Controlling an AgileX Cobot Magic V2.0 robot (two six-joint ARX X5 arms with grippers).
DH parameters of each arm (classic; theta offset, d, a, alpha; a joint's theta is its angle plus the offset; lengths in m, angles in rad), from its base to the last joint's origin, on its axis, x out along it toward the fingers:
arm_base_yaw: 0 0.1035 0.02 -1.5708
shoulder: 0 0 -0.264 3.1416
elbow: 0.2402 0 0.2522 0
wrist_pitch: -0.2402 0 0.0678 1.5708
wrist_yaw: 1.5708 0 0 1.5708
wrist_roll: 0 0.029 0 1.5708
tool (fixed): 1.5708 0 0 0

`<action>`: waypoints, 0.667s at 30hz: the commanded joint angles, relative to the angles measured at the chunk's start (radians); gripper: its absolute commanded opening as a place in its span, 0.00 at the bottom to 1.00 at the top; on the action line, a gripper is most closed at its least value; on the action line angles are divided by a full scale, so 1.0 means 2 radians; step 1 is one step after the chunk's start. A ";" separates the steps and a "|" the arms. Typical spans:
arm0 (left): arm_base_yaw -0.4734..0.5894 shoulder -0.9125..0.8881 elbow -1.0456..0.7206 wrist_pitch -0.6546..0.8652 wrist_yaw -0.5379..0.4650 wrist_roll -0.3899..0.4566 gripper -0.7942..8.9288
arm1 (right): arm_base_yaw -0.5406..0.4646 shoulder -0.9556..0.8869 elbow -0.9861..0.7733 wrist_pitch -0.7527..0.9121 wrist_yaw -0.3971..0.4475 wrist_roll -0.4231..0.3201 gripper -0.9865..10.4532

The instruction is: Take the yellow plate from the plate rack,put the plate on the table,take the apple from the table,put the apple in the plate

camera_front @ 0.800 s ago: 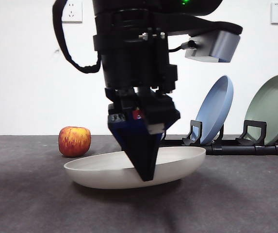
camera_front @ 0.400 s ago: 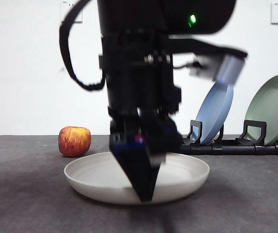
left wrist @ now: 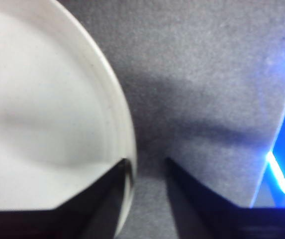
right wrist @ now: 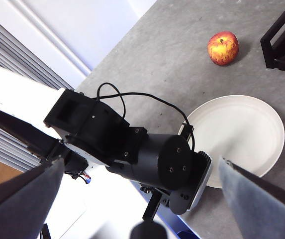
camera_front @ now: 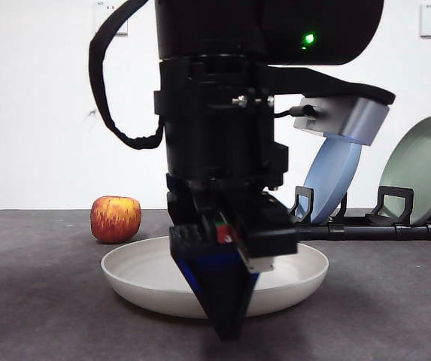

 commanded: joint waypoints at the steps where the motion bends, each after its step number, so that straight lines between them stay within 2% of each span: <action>1: -0.002 0.002 0.004 -0.003 0.008 -0.016 0.41 | 0.001 0.000 0.002 0.003 -0.001 -0.006 0.61; 7: 0.000 -0.029 0.034 -0.016 0.011 -0.030 0.41 | 0.001 0.000 0.002 0.003 -0.001 -0.006 0.61; 11: 0.007 -0.075 0.050 -0.027 0.011 -0.055 0.41 | 0.001 0.000 0.002 0.003 0.001 -0.006 0.61; 20: 0.061 -0.252 0.053 -0.046 0.012 -0.135 0.40 | 0.001 0.007 0.002 0.014 0.000 -0.005 0.61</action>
